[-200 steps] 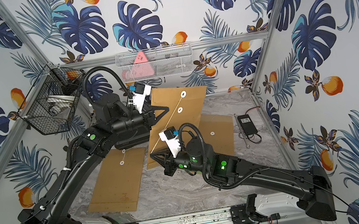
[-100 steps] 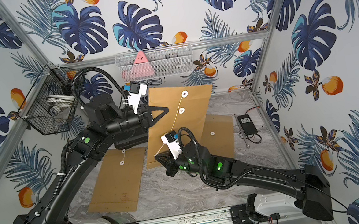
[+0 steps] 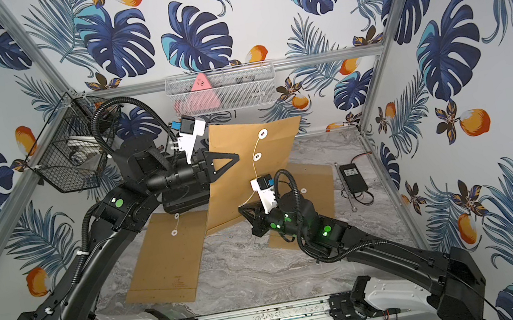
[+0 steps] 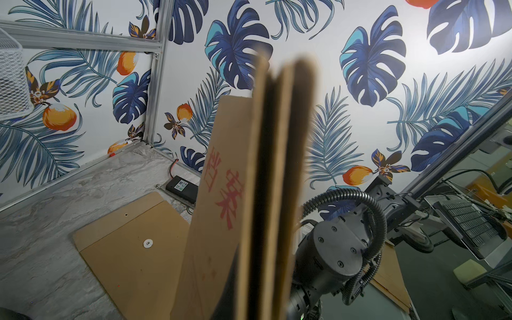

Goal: Close the mouth of the file bag
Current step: Close the file bag.

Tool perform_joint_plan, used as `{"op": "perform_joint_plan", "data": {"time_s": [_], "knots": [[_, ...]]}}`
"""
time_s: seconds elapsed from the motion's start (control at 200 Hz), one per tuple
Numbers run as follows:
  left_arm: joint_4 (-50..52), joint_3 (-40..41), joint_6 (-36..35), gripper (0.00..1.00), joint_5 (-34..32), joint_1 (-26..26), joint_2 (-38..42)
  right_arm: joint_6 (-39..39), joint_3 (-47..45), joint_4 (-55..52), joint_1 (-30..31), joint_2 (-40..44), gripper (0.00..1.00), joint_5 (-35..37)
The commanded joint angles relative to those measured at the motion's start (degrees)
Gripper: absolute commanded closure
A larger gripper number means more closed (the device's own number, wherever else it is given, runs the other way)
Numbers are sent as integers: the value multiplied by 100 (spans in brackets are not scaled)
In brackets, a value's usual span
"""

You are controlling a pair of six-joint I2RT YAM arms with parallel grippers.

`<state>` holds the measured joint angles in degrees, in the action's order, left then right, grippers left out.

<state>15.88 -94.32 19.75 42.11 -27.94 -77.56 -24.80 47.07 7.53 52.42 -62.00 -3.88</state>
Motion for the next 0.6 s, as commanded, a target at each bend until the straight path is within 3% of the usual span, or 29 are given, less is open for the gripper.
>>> {"op": "perform_joint_plan", "data": {"time_s": [0.0, 0.06, 0.13, 0.315, 0.595], "knots": [[-530, 81, 255, 100, -178, 353, 85, 93, -108, -202, -6, 100, 83, -349], [-726, 117, 398, 100, -160, 536, 77, 56, -383, -23, 3, 230, 66, -434], [-683, 30, 332, 100, -191, 600, 22, 52, -595, 81, 2, 411, 58, -373], [-706, -89, 345, 100, -93, 592, -74, 313, -525, -164, -41, 728, 51, 226], [-929, -45, 547, 100, 10, 575, -58, 240, -112, 124, -628, 562, 44, 234]]}}
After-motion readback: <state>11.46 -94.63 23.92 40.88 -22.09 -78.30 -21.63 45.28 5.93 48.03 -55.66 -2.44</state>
